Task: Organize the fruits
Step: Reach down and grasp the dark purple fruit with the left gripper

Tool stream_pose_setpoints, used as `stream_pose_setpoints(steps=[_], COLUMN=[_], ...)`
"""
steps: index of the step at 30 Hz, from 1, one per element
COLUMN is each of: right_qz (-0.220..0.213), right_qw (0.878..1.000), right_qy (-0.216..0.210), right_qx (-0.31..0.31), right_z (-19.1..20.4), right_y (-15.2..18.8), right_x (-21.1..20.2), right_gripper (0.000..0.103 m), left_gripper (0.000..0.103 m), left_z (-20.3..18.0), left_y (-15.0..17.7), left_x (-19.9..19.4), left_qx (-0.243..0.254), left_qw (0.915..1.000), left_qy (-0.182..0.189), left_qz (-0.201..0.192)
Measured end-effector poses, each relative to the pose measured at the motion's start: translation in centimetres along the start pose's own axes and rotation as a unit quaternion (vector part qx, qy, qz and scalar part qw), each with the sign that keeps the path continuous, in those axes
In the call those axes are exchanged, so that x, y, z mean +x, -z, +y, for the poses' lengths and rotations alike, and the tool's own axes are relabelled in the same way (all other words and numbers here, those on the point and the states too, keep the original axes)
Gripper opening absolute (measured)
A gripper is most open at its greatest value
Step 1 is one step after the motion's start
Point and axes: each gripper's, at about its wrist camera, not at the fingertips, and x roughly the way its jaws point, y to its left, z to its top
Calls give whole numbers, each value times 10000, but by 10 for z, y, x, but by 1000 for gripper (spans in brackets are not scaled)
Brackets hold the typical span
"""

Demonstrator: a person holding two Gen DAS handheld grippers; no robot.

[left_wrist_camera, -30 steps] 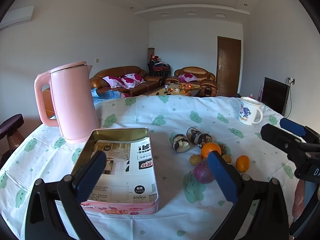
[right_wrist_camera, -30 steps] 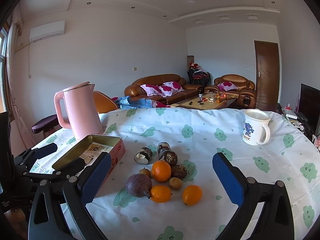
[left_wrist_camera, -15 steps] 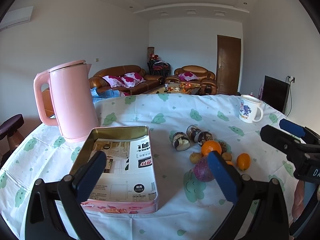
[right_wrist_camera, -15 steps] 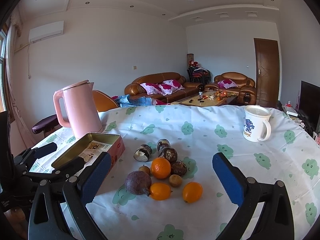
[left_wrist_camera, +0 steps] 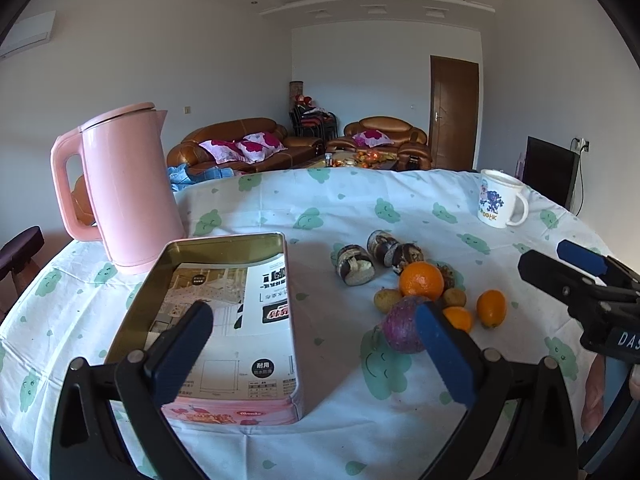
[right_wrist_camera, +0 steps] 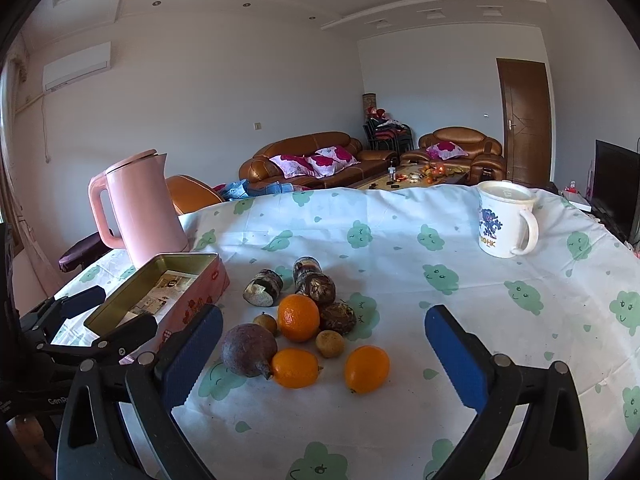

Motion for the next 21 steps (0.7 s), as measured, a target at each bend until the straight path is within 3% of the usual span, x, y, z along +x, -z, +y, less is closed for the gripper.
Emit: stream_pose_setpoints(steps=[10,13,17,19,21], right_qz=[139,178,155,171,183], right_qw=[9995,9992,9987,9984,9981], right_qy=[194,217,269,301,299], right_qx=[212,300,393,447,512], right_z=[-19,-25,-31,-34,-37], right_y=[9,10,10,10,9], right_x=[11,14,12,12,13], right_gripper=[102,102,102,102,102], left_gripper=[101,91,87,85,76], left_z=[-17,-24,-34,-42,-48], left_y=[-1,-4,-7,-7,-6], left_x=[18,24,34,43,54], left_qx=[161,183,137,212,289], left_qw=[9996,9988,9965,9956,9943], left_qy=[133,312,636,688,662], left_qz=[202,343,519,608,783])
